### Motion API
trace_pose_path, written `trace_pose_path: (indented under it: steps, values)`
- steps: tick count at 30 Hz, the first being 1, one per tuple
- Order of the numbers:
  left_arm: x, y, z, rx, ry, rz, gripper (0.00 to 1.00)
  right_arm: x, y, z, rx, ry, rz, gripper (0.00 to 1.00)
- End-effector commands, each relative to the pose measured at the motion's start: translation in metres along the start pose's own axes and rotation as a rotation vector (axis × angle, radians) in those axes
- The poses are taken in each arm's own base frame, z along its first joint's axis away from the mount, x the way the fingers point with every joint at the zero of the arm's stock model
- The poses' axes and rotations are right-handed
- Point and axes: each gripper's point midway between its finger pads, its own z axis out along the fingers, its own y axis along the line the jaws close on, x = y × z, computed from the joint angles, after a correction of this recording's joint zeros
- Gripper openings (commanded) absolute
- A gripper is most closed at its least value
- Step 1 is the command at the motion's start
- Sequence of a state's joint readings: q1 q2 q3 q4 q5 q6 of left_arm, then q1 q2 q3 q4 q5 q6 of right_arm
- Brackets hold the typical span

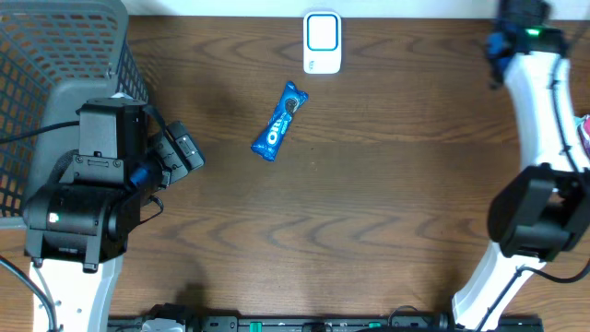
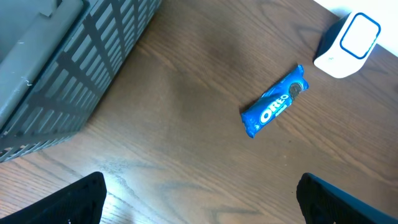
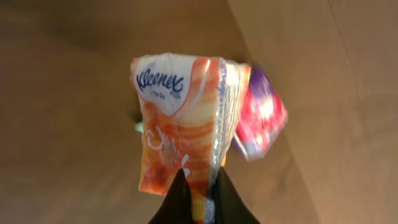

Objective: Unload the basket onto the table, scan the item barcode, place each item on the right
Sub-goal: 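Raise the Kleenex pack to the scanner, then carry it right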

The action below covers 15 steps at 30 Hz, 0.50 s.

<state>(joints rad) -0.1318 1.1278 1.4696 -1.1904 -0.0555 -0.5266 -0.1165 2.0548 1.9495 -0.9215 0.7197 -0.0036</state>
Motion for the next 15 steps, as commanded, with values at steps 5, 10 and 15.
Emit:
trace_pose_path:
  steps: [5, 10, 15]
  values:
    - [-0.003, 0.002, -0.001, -0.011, -0.010, -0.002, 0.98, 0.069, -0.058, 0.071, -0.031, 0.246, 0.279, 0.25]
    - [-0.003, 0.002, -0.001, -0.011, -0.010, -0.002, 0.98, 0.091, -0.072, 0.089, -0.040, 0.303, 0.320, 0.87]
    - [-0.003, 0.002, -0.001, -0.011, -0.010, -0.001, 0.98, 0.095, -0.060, 0.092, -0.142, 0.322, 0.347, 0.99]
